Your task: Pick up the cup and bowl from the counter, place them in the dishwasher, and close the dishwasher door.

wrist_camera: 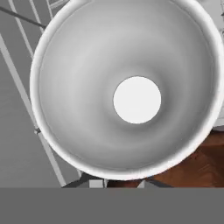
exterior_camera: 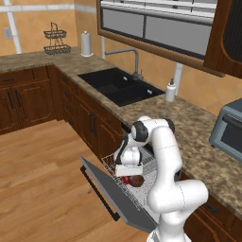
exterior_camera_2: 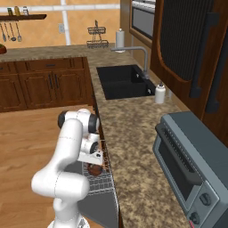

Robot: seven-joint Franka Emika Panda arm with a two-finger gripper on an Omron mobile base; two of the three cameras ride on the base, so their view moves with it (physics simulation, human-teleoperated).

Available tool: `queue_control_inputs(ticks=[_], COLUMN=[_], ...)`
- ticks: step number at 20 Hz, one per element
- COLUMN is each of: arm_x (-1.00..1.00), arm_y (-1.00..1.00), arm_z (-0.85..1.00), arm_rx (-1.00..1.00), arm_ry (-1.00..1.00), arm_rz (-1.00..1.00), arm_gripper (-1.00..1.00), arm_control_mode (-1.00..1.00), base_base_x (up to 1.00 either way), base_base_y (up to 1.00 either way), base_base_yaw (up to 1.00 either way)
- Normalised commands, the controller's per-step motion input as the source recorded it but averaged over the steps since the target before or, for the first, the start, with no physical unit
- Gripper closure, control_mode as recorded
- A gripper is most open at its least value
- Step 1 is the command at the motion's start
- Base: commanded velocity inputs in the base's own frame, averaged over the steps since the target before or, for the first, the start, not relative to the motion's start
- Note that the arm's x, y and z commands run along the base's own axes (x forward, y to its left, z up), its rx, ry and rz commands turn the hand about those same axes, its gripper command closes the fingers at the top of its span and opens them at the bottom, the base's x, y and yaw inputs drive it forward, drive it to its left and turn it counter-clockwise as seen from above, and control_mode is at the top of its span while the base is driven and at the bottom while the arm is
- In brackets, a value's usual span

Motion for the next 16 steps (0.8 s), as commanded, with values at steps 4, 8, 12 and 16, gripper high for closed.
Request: queue_control_inputs(ticks=[4,8,12,16], arm_x=[0.40,0.20,0.00,-0.06], arm_y=[0.33,0.01,0.03,0.39], arm_z=[-0.60,-0.64,-0.69,0.20], arm_rx=[0.00,0.00,0.00,0.00], arm_ry=[-0.09,-0.03,0.00,0.00], arm_rz=[0.00,0.01,0.00,0.00], arm_gripper=[1.00,1.00,-1.00,-1.00], arm_control_mode=[-1.00,-1.00,-1.00,-1.00], base_base_x=[0.00,0.00,0.00,0.00], base_base_y=[0.00,0.00,0.00,0.00], base_base_yaw=[0.00,0.00,0.00,0.00])
